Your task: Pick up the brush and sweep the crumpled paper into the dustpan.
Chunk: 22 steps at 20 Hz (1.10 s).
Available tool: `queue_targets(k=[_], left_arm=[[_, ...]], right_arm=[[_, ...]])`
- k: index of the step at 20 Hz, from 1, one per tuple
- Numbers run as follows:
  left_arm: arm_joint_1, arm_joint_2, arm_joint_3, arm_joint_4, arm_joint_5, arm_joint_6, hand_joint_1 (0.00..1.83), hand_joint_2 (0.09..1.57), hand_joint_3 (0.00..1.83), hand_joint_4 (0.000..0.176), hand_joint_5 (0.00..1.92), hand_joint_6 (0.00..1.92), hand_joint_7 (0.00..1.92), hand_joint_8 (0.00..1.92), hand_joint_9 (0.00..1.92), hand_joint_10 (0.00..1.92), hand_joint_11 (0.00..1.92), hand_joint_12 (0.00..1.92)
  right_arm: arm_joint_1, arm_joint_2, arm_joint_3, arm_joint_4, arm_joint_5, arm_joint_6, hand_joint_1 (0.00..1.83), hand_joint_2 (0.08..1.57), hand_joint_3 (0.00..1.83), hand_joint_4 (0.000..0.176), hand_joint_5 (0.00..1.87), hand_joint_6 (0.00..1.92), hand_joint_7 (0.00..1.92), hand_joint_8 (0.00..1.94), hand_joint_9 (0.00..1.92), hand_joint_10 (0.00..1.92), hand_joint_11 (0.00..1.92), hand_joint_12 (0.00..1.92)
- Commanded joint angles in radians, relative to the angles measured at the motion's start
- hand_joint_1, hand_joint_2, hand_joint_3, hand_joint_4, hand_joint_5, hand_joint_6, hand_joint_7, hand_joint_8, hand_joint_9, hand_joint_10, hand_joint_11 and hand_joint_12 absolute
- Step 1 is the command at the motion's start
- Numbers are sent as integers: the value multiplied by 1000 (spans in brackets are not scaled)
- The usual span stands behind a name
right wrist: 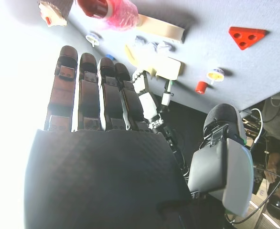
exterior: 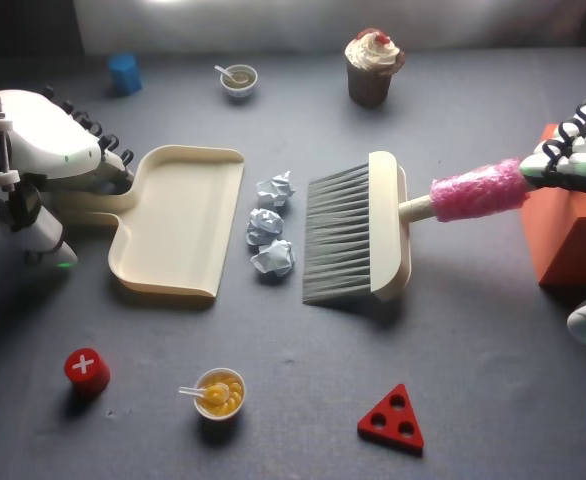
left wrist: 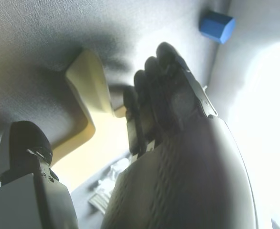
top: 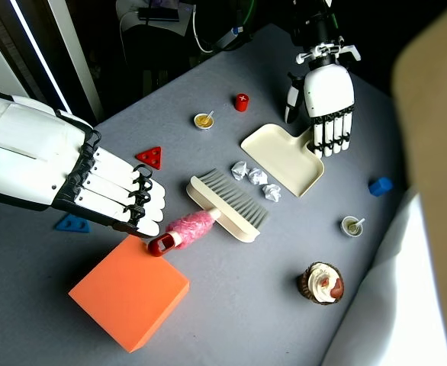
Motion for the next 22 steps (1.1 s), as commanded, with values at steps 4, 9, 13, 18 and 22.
queue_targets(k=[4, 9, 13, 18, 22], left_arm=[[-5, 6, 2, -6, -21, 9, 1071, 944, 2, 0, 851, 29, 707, 19, 592, 17, 498, 71], [-6, 6, 2, -8, -21, 9, 1188, 1037, 1, 0, 1169, 650, 661, 1, 542, 0, 538, 57], [-4, 6, 4, -12, -21, 9, 1192, 1027, 0, 0, 1199, 597, 672, 2, 526, 1, 568, 61], [2, 6, 4, -15, -22, 9, 1190, 1026, 0, 0, 1200, 598, 670, 2, 526, 0, 562, 49], [3, 6, 5, -16, -22, 9, 1185, 1025, 0, 0, 1202, 594, 690, 13, 530, 9, 565, 46]], right_arm=[[17, 11, 2, -6, -77, 4, 0, 975, 0, 0, 131, 1, 140, 2, 151, 4, 192, 8], [17, 11, 3, -6, -77, 4, 0, 975, 0, 0, 147, 4, 157, 5, 175, 10, 213, 14], [17, 11, 3, -6, -77, 4, 0, 978, 0, 0, 114, 9, 128, 7, 142, 7, 184, 9], [17, 11, 3, -6, -77, 4, 0, 984, 3, 0, 124, 7, 139, 6, 157, 6, 206, 15], [18, 11, 3, -6, -77, 4, 0, 984, 1, 0, 136, 9, 152, 9, 167, 8, 216, 16]])
